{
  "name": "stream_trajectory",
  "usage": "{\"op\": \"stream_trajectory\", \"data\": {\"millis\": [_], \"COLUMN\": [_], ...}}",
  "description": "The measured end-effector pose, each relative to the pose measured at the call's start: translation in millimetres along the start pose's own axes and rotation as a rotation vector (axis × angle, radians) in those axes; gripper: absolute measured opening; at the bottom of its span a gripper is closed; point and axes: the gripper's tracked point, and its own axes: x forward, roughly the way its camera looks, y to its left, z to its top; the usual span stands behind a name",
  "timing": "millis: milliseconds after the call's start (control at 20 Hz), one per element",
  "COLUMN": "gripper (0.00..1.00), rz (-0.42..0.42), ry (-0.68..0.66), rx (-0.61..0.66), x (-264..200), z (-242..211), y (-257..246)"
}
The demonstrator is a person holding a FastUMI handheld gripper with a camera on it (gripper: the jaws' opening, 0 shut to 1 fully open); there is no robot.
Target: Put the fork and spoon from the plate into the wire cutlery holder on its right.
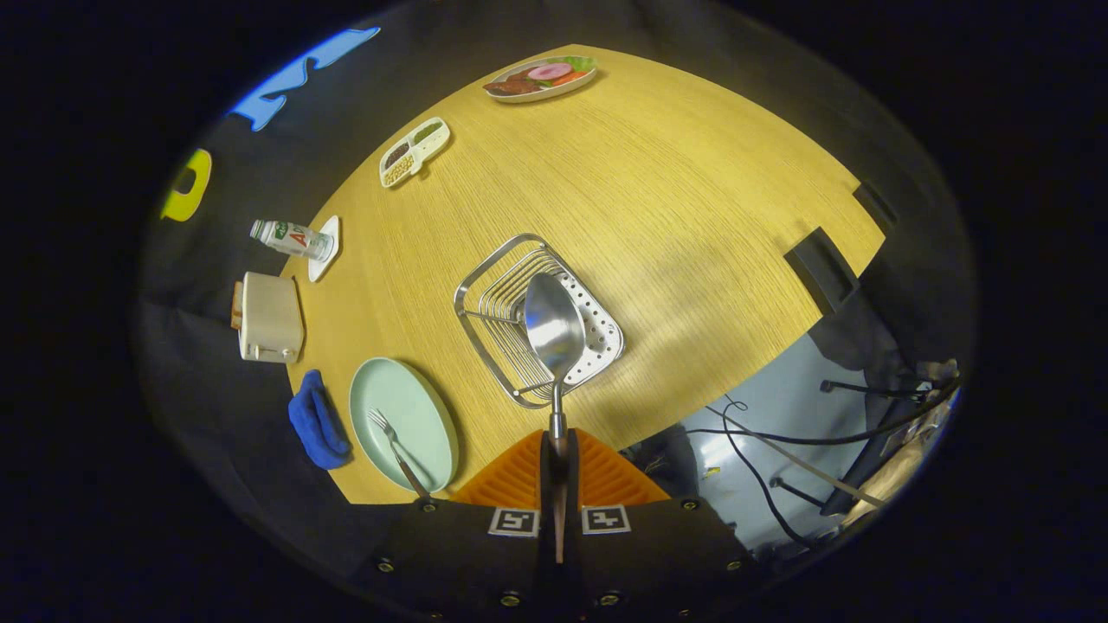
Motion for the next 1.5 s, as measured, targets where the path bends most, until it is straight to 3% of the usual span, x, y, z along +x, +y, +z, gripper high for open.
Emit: {"op": "stream_trajectory", "data": {"millis": [350,400,450,500,550,650,800,850,950,1200,1500], "gripper": [0.09,0.15,0.46,0.48,0.58,0.87,0.87,0.94,0.96,0.96,0.98], "rz": [-0.003,0.003,-0.021,-0.032,-0.043,-0.050,-0.051,-0.058,-0.030,0.027,-0.029], "ry": [-0.057,-0.072,-0.090,-0.111,-0.127,-0.161,-0.221,-0.252,-0.346,-0.755,-1.306], "rx": [-0.009,-0.015,-0.023,-0.032,-0.039,-0.046,-0.061,-0.072,-0.090,-0.197,-0.434], "x": [-9.0,-11.0,-12.0,-13.4,-19.1,-22.2,-27.5,-30.9,-43.7,-103.3,-189.2], "z": [24.8,26.4,30.0,30.5,33.3,36.5,43.3,47.8,64.1,118.5,146.5], "y": [7.6,9.4,4.8,2.5,-0.8,2.1,3.9,4.8,15.0,54.4,92.4]}}
